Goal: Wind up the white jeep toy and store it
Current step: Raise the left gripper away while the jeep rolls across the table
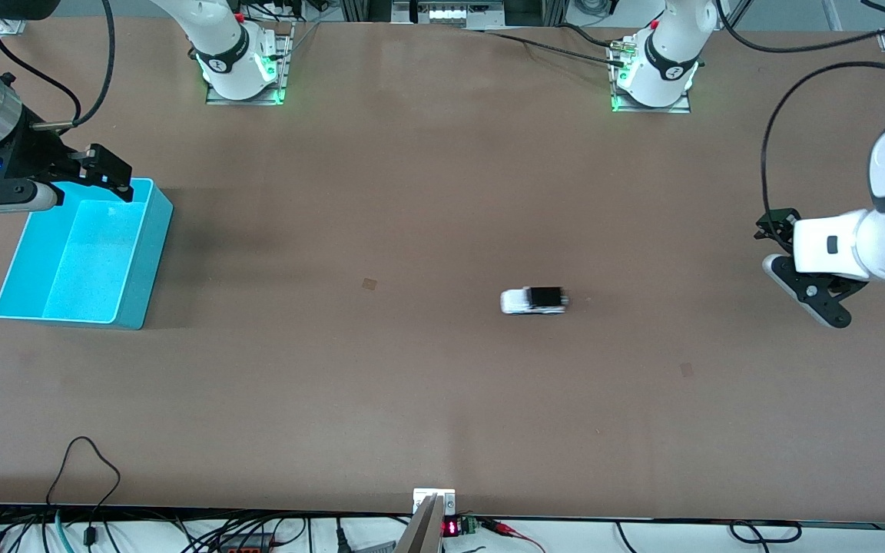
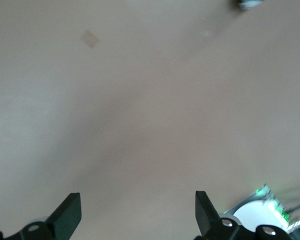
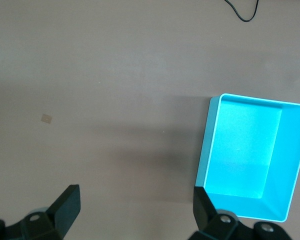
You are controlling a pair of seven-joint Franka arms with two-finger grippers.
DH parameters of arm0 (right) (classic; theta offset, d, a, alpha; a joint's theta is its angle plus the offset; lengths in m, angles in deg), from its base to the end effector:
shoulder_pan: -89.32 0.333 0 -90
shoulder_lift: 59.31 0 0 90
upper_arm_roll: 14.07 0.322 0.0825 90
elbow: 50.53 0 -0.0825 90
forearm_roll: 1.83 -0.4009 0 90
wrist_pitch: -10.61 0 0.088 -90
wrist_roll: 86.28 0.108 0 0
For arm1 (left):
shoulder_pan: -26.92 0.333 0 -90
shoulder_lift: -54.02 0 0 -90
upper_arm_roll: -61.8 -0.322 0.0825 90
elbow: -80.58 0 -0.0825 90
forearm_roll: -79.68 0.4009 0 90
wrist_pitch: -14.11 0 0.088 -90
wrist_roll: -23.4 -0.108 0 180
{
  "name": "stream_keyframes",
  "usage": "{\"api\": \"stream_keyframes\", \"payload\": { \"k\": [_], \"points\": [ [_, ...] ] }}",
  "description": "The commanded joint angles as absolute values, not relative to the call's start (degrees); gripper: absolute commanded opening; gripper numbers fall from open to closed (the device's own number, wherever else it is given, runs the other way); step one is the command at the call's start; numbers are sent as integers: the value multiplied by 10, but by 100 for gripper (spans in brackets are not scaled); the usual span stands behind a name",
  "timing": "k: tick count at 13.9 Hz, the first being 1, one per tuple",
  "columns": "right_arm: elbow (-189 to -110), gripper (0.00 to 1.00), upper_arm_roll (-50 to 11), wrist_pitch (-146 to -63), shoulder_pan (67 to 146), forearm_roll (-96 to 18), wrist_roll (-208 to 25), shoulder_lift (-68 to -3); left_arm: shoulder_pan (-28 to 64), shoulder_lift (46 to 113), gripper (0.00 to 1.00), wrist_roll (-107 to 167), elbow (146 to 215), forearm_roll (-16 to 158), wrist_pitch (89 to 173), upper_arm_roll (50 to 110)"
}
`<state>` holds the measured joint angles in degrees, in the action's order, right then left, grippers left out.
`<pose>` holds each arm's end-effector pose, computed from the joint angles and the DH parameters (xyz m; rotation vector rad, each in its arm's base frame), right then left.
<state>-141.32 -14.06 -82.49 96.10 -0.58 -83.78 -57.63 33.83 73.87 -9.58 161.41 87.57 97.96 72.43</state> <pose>0.5813 0.0670 0.6106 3.1185 0.1185 0.0199 0.6489 -0.0093 0.4891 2.9466 -0.9829 -0.4650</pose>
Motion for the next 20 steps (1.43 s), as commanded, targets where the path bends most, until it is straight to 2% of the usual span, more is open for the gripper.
{"api": "stream_keyframes", "payload": {
  "k": [1, 4, 5, 8, 13, 17, 20],
  "points": [
    [-1425, 100, -142, -825, 964, 2, -829, -590, 282, 679, 100, 60, 1650, 852, 1005, 673],
    [-1425, 100, -142, -825, 964, 2, -829, -590, 255, 592, 100, 227, 1755, 848, 1112, 648],
    [-1425, 100, -142, -825, 964, 2, -829, -590, 250, 576, 100, 230, 1765, 843, 1123, 637],
    [-1425, 100, -142, -825, 964, 2, -829, -590, 249, 533, 100, 229, 1784, 801, 1124, 611],
    [-1425, 100, -148, -825, 955, -4, -829, -582, 242, 465, 100, 225, 1845, 797, 1108, 605],
    [-1423, 100, -149, -829, 952, -4, -834, -571, 252, 468, 100, 147, 1832, 790, 1094, 603],
    [-1422, 100, -149, -829, 945, 4, -840, -565, 254, 468, 100, 147, 1817, 792, 1050, 610]
  ]
}}
